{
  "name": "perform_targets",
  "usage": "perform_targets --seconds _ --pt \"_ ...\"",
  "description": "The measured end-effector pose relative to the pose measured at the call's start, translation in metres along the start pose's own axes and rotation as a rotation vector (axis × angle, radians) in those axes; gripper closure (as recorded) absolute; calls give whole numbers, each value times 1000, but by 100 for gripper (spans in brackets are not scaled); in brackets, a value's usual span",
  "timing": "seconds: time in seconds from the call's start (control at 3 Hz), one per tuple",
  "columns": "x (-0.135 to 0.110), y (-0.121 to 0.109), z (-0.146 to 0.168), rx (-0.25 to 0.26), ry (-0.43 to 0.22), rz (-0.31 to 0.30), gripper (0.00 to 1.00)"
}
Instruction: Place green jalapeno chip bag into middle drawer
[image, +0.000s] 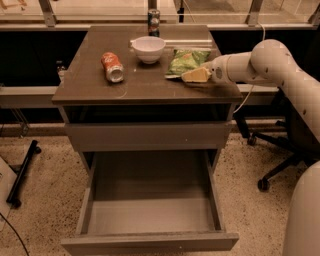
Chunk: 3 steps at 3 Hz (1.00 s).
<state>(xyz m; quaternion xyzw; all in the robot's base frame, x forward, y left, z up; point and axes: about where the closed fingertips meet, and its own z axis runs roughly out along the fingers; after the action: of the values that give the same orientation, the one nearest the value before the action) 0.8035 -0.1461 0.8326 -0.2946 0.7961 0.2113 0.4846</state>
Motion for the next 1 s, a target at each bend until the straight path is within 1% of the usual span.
perform_targets --seconds 0.33,0.67,1.0 --pt "-1 0 -7 10 -7 -6 62" --pt "-11 10 -21 17 -20 -51 85" --pt "-23 32 -43 6 -41 -108 100"
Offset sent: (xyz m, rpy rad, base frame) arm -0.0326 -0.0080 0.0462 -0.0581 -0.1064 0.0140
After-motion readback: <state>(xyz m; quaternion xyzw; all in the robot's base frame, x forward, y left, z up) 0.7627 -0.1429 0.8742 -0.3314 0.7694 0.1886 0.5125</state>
